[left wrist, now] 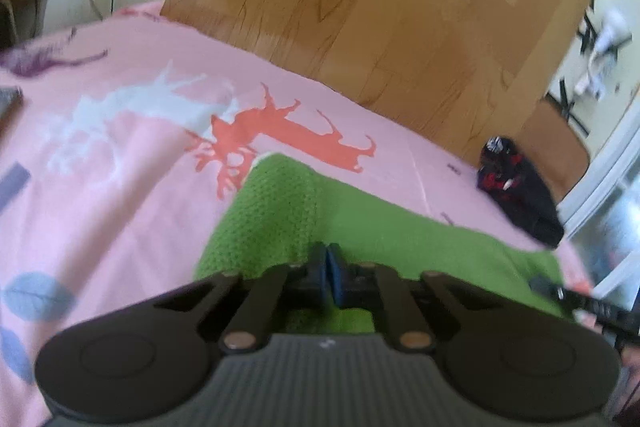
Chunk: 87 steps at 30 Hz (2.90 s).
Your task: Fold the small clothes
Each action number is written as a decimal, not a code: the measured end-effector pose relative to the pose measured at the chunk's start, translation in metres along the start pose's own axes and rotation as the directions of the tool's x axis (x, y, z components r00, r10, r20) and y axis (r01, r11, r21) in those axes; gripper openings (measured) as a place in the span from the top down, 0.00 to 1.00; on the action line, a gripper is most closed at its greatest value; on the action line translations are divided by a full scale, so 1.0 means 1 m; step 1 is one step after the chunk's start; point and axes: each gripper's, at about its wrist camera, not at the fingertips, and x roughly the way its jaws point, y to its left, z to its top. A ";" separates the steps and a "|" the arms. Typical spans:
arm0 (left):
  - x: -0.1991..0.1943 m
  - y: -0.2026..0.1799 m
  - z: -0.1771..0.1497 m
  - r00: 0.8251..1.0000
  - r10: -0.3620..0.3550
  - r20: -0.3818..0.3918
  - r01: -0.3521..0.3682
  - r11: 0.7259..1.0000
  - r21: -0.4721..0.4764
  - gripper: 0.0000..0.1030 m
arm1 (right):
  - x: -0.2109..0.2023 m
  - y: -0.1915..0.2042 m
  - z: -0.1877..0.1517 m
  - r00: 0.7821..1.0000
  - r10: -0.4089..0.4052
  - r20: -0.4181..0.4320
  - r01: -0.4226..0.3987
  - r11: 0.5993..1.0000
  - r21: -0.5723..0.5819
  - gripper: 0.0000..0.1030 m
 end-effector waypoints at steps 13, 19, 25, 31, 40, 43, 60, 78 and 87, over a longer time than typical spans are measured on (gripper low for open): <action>-0.023 -0.059 0.004 0.989 -0.150 -0.012 0.150 0.984 0.092 0.75 | -0.085 -0.049 -0.013 0.998 0.048 0.036 -0.056 0.961 0.272 0.44; 0.024 -0.092 -0.008 0.947 -0.269 -0.174 0.287 0.954 0.089 0.77 | -0.054 -0.041 -0.032 0.991 0.116 -0.068 -0.085 0.934 0.347 0.72; 0.048 -0.080 -0.027 0.941 -0.260 -0.217 0.278 0.959 0.056 0.94 | -0.070 -0.010 0.001 0.969 0.249 0.000 -0.237 0.921 0.308 0.77; -0.001 -0.047 -0.012 0.949 -0.298 -0.107 0.300 0.954 0.008 0.82 | -0.056 0.093 0.057 0.917 0.396 -0.047 -0.396 0.918 0.007 0.80; -0.130 0.063 0.011 0.971 -0.022 0.239 0.058 0.987 -0.147 0.64 | 0.077 0.229 0.035 0.781 0.476 -0.404 -0.571 0.806 -0.156 0.86; -0.130 0.075 0.008 0.970 -0.008 0.242 0.057 0.979 -0.197 0.62 | 0.136 0.248 -0.005 0.751 0.407 -0.520 -0.562 0.807 -0.180 0.89; -0.087 0.025 0.002 0.969 -0.183 0.164 0.189 0.982 -0.025 0.61 | 0.091 0.211 0.060 0.872 0.378 -0.310 -0.467 0.831 -0.302 0.73; -0.063 0.042 0.004 1.000 0.008 0.021 -0.007 0.998 -0.060 0.00 | 0.057 0.104 0.006 0.883 0.413 -0.224 -0.422 0.906 0.009 0.17; -0.043 0.062 -0.024 0.974 -0.226 0.001 0.219 0.945 -0.244 0.00 | 0.090 0.131 -0.034 0.796 0.497 -0.346 -0.511 0.858 0.054 0.06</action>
